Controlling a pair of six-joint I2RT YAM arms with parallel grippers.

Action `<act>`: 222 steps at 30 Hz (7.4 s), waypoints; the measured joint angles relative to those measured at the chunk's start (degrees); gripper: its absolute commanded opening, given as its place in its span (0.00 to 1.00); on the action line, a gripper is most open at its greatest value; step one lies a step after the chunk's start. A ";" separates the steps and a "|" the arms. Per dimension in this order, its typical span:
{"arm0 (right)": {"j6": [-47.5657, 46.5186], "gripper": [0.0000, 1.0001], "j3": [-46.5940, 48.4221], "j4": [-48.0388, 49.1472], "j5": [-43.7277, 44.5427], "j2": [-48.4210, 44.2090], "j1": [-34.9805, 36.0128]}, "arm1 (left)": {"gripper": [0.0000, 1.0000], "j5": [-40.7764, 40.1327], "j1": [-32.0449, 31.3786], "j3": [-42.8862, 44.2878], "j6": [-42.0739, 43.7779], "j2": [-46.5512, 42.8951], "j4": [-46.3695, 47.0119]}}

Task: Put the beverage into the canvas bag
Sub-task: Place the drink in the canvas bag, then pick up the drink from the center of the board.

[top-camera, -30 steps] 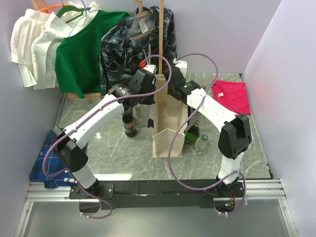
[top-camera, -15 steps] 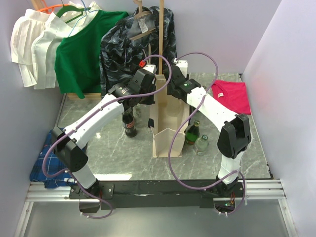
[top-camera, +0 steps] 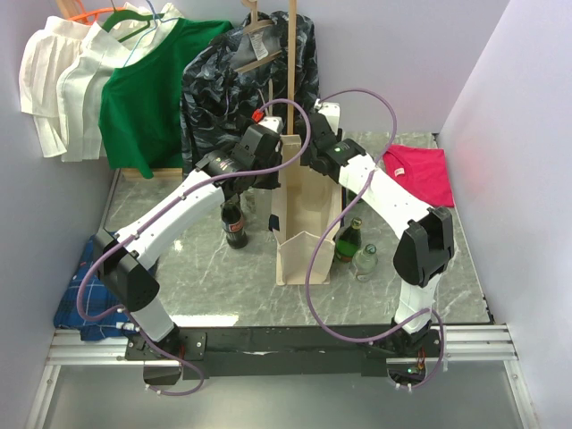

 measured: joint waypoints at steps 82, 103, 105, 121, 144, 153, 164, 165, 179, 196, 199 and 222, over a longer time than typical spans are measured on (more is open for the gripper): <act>3.93 0.77 -8.24 -11.52 -8.52 -20.76 -0.07 | 0.86 7.41 9.44 -6.69 2.75 -4.90 5.75; 6.03 0.69 -13.79 -13.33 -10.95 -24.85 -0.07 | 0.68 9.27 8.39 -7.34 2.29 -0.52 5.75; 6.08 0.69 -14.08 -13.31 -11.13 -24.87 -0.07 | 0.65 9.07 8.09 -7.41 2.29 -0.13 5.66; 6.32 0.68 -15.43 -13.27 -11.52 -24.90 -0.07 | 0.57 4.55 6.21 -7.41 2.27 1.70 5.70; 6.80 0.67 -15.43 -13.27 -11.72 -24.90 -0.07 | 0.01 0.61 5.70 -7.39 2.82 2.03 6.19; 6.99 0.68 -15.43 -13.27 -11.96 -24.90 -0.07 | 0.01 0.44 5.62 -7.10 2.82 2.03 5.70; 7.17 0.68 -15.43 -13.27 -12.41 -24.90 -0.07 | 0.01 0.02 5.62 -5.88 3.08 2.03 2.84; 7.15 0.68 -15.43 -13.27 -12.46 -24.90 -0.07 | 0.01 -0.02 5.62 -5.73 3.21 2.03 2.43; 6.54 0.35 -15.54 -14.19 -12.76 -24.87 0.31 | 0.01 -0.44 5.64 -1.03 3.98 2.03 -2.51; 6.01 0.00 -15.02 -18.10 -9.68 -23.30 0.70 | 0.01 -1.51 5.62 6.54 4.81 1.49 -7.65; 6.01 0.00 -14.75 -18.60 -9.22 -23.10 0.70 | 0.01 -1.90 5.62 7.54 5.49 1.14 -8.70; 6.08 0.00 -14.58 -18.75 -8.85 -22.86 0.70 | 0.01 -4.24 5.64 17.55 8.85 -0.35 -12.02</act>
